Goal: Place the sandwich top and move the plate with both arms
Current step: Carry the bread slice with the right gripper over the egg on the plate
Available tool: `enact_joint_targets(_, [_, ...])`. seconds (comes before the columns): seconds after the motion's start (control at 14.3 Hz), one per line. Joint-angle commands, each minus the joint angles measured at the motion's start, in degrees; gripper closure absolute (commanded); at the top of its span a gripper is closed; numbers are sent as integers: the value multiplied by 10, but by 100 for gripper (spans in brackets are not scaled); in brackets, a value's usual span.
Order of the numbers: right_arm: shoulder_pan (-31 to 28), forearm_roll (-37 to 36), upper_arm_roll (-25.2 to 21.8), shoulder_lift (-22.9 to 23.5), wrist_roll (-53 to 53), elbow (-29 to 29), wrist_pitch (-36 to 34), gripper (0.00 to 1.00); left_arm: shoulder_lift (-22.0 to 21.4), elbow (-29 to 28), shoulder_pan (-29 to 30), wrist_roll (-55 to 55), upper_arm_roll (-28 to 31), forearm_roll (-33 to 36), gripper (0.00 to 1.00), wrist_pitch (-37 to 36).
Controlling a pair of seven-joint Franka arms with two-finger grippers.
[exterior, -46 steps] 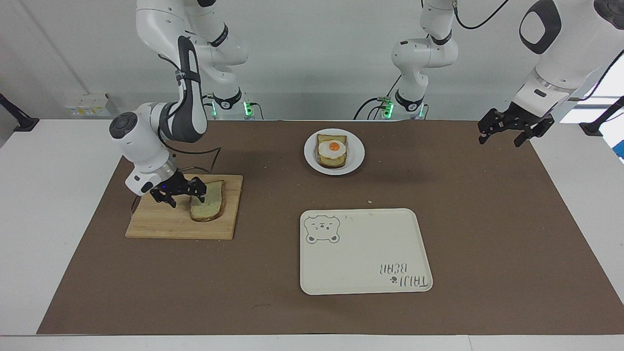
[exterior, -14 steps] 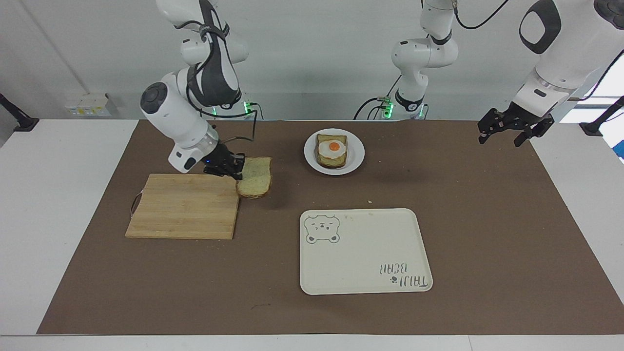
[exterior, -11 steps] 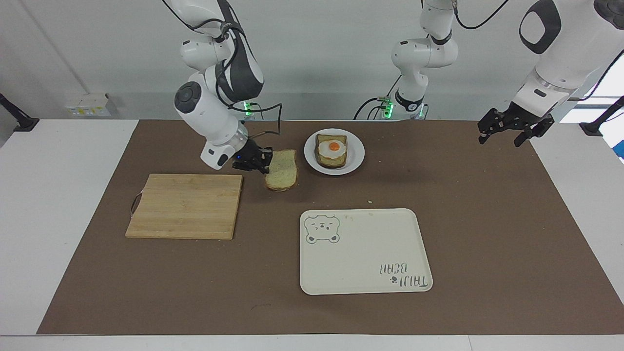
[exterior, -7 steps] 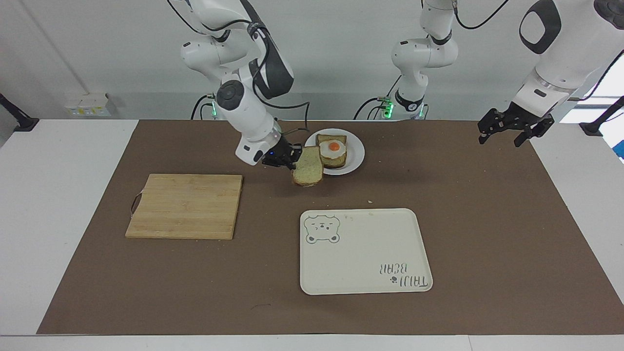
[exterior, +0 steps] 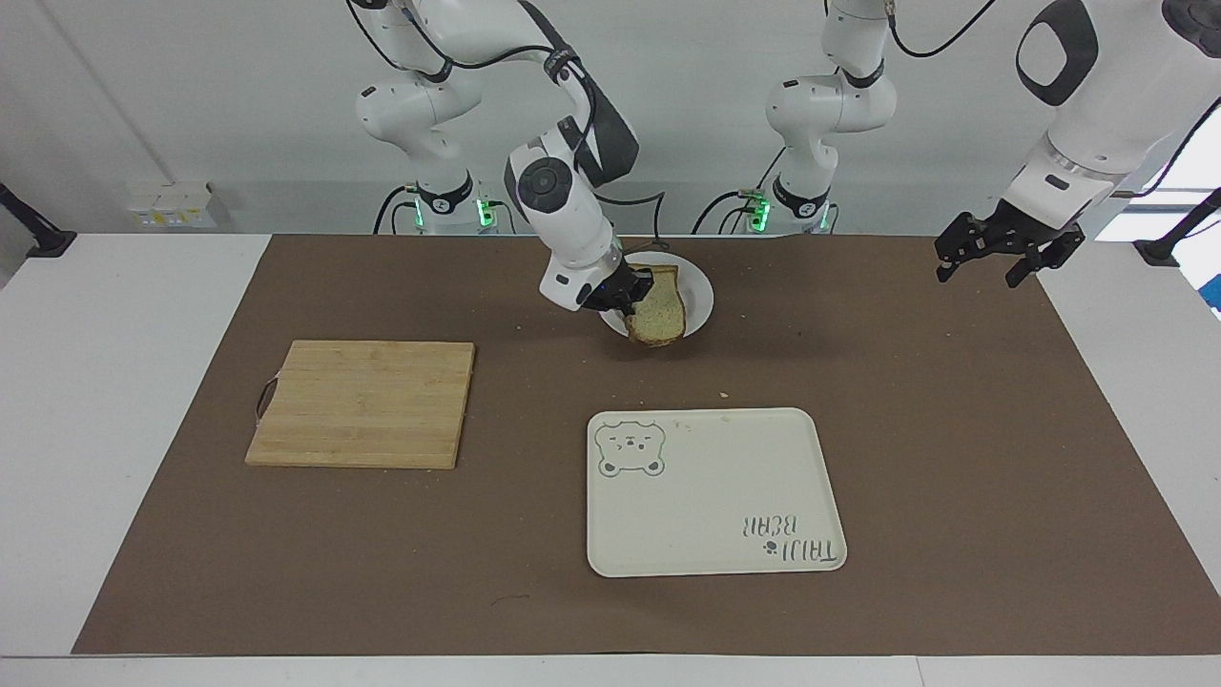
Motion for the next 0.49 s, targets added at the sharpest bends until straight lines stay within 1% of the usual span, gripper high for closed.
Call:
enact_joint_targets(0.0, [27,17,-3,-3,21,-36,42,100,2,8,7,-4,-5,3,0,-6])
enact_joint_targets(0.42, [29,17,-3,-5,30,-59,42,100,2,8,7,-4,-5,3,0,-6])
